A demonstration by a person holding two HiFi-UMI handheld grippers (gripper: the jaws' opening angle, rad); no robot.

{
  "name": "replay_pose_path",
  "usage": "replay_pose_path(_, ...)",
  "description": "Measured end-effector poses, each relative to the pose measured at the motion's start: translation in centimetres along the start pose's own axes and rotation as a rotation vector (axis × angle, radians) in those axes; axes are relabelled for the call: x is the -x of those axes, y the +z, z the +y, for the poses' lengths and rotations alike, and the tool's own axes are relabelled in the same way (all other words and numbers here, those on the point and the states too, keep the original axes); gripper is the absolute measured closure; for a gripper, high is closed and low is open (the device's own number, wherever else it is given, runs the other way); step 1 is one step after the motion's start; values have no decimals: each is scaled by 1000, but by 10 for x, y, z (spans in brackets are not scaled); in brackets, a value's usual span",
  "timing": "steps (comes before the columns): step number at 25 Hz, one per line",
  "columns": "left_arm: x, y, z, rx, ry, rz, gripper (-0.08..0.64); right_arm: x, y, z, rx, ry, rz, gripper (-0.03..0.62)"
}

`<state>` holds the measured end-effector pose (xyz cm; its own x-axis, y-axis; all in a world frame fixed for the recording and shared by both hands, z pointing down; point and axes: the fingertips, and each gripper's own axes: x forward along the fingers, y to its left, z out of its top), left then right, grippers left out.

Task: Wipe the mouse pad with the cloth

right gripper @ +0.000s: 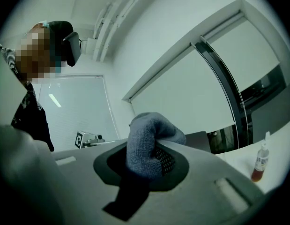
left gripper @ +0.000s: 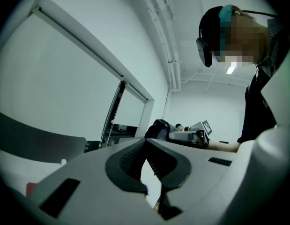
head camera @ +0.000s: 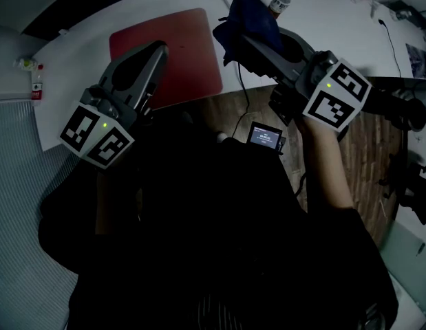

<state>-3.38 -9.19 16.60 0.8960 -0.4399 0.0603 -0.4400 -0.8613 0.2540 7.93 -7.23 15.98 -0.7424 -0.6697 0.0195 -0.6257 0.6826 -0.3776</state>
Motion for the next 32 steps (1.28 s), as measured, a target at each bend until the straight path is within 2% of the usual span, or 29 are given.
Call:
replay_pose_path(10, -5, -4, 97, 50, -67, 56, 552, -89, 20, -29, 17, -63, 38, 520)
replay_pose_path(15, -9, -30, 133, 95, -126, 108, 552, -122, 14, -42, 15, -112, 93, 520)
replay_pose_path(20, -13, -53, 150, 125, -164, 148, 552, -136, 0, -55, -6, -145, 137, 520)
replay_pose_path(25, -25, -66, 157, 160, -131, 174, 552, -139, -6, -74, -40, -119, 173, 520)
replay_pose_path(32, -33, -85, 179, 202, -14, 198, 552, -162, -12, -107, -68, -20, 213, 520)
